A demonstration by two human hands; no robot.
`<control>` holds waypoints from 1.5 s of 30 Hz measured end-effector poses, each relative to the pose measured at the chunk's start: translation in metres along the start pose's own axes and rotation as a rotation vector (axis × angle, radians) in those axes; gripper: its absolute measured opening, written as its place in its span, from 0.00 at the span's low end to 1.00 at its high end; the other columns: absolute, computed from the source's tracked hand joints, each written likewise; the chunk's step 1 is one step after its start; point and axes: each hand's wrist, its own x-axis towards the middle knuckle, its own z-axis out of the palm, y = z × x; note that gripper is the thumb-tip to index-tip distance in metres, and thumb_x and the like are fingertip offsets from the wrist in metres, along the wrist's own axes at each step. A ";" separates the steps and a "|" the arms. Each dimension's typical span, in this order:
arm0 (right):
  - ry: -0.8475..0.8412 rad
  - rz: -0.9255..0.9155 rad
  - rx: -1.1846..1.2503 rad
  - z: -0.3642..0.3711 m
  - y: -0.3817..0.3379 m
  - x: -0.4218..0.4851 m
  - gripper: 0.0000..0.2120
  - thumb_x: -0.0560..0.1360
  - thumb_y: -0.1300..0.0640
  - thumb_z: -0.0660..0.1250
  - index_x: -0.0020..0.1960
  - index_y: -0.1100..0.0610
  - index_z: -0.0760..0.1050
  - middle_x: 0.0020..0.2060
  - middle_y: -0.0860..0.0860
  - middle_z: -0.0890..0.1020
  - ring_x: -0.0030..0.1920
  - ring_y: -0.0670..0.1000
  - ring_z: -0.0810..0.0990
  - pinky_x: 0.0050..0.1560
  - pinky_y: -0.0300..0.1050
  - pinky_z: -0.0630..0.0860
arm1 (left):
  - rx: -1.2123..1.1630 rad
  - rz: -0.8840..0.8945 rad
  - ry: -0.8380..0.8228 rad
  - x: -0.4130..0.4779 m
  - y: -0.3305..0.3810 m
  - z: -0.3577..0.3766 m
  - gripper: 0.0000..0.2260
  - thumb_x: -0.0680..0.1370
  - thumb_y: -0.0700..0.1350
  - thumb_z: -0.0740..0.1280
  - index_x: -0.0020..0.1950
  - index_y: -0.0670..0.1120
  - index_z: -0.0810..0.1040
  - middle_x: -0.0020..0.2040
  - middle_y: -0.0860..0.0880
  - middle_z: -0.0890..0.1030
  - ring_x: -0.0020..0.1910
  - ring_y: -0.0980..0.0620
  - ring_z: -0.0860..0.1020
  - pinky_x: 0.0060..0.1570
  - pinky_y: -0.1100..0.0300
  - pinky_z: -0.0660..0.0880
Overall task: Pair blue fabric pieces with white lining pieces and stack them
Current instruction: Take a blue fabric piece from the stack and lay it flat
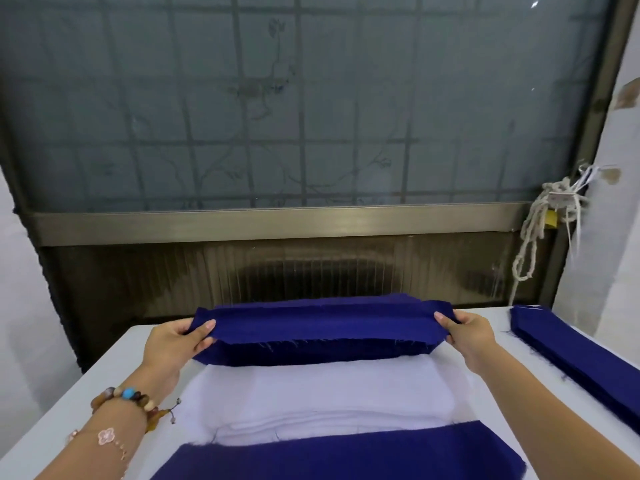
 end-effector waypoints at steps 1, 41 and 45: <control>-0.007 -0.001 -0.009 -0.006 0.003 -0.005 0.12 0.76 0.60 0.69 0.57 0.65 0.78 0.47 0.58 0.82 0.48 0.57 0.80 0.44 0.45 0.78 | 0.007 -0.001 -0.007 -0.009 0.000 -0.002 0.03 0.77 0.39 0.69 0.49 0.43 0.81 0.43 0.44 0.84 0.42 0.50 0.81 0.31 0.66 0.77; 0.026 -0.352 -0.511 -0.079 0.077 -0.145 0.05 0.74 0.55 0.70 0.41 0.55 0.79 0.35 0.46 0.82 0.40 0.50 0.79 0.38 0.39 0.71 | 0.413 0.169 -0.019 -0.149 -0.081 -0.064 0.03 0.77 0.44 0.70 0.43 0.48 0.82 0.30 0.51 0.82 0.27 0.55 0.80 0.33 0.66 0.73; 0.058 -0.311 -0.531 -0.081 0.079 -0.141 0.09 0.75 0.54 0.70 0.40 0.58 0.76 0.35 0.50 0.80 0.38 0.52 0.77 0.38 0.44 0.72 | 0.368 0.156 0.034 -0.150 -0.081 -0.065 0.08 0.77 0.45 0.69 0.55 0.51 0.77 0.42 0.46 0.82 0.34 0.47 0.82 0.36 0.57 0.76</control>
